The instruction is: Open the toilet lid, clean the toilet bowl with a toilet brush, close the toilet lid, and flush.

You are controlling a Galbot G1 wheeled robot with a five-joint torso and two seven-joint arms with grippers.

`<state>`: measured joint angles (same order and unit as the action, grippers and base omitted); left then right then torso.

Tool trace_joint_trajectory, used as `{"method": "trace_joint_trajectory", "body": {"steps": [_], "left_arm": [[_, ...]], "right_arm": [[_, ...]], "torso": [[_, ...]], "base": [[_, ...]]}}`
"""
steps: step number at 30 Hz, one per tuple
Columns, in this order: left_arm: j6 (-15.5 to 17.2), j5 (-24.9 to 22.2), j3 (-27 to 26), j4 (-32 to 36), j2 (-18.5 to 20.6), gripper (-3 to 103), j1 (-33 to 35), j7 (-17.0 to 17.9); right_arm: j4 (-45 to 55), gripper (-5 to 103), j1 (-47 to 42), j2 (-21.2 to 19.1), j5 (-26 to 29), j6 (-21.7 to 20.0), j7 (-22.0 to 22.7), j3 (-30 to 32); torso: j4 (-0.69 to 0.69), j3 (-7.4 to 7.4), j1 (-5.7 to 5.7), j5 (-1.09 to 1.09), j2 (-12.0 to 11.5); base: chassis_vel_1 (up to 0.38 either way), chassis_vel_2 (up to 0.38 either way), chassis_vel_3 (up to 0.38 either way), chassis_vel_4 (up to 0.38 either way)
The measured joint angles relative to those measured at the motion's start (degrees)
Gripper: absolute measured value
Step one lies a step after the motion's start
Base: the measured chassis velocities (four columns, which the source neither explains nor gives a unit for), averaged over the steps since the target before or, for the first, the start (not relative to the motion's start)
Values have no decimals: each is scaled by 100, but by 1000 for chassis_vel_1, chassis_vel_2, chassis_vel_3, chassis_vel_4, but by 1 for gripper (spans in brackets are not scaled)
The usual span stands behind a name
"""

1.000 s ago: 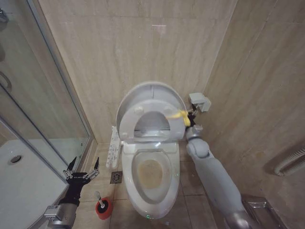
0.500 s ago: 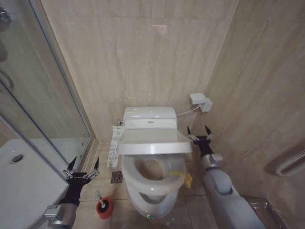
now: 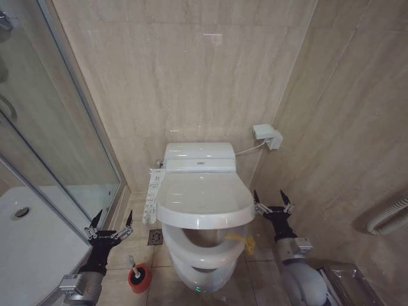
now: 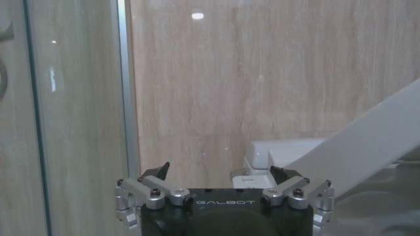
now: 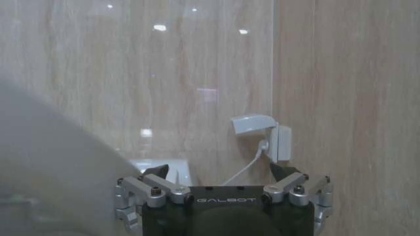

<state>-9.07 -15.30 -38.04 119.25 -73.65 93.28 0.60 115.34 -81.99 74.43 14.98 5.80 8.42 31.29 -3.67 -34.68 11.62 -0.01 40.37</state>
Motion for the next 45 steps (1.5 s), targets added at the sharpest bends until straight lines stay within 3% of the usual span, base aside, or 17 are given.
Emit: {"method": "trace_joint_trajectory", "body": {"steps": [8, 17, 24, 35, 45], "left_arm": [[0, 0, 0, 0, 0, 100, 0, 0], [0, 0, 0, 0, 0, 100, 1, 0], [0, 0, 0, 0, 0, 100, 0, 0], [0, 0, 0, 0, 0, 100, 0, 0], [0, 0, 0, 0, 0, 100, 0, 0]], "right_arm": [[712, 100, -502, 208, 40, -498, -124, 221], [1029, 100, -909, 133, -55, -787, -71, 449], [1332, 100, -1145, 322, -78, -1339, -178, 478], [1811, 100, -1367, 633, -206, -1411, -374, 556], [1595, 100, -1171, 875, -455, -1231, -461, 410]], "torso": [[4, 0, 0, 1, 0], [1, 0, 0, 1, 0], [0, 0, 0, 1, -1], [0, 0, 0, 0, 0], [0, 0, 0, 1, 0]], "base": [[0, 0, 0, 0], [0, 0, 0, 0], [0, 0, 0, 0], [0, 0, 0, 0], [0, 0, 0, 0]]}}
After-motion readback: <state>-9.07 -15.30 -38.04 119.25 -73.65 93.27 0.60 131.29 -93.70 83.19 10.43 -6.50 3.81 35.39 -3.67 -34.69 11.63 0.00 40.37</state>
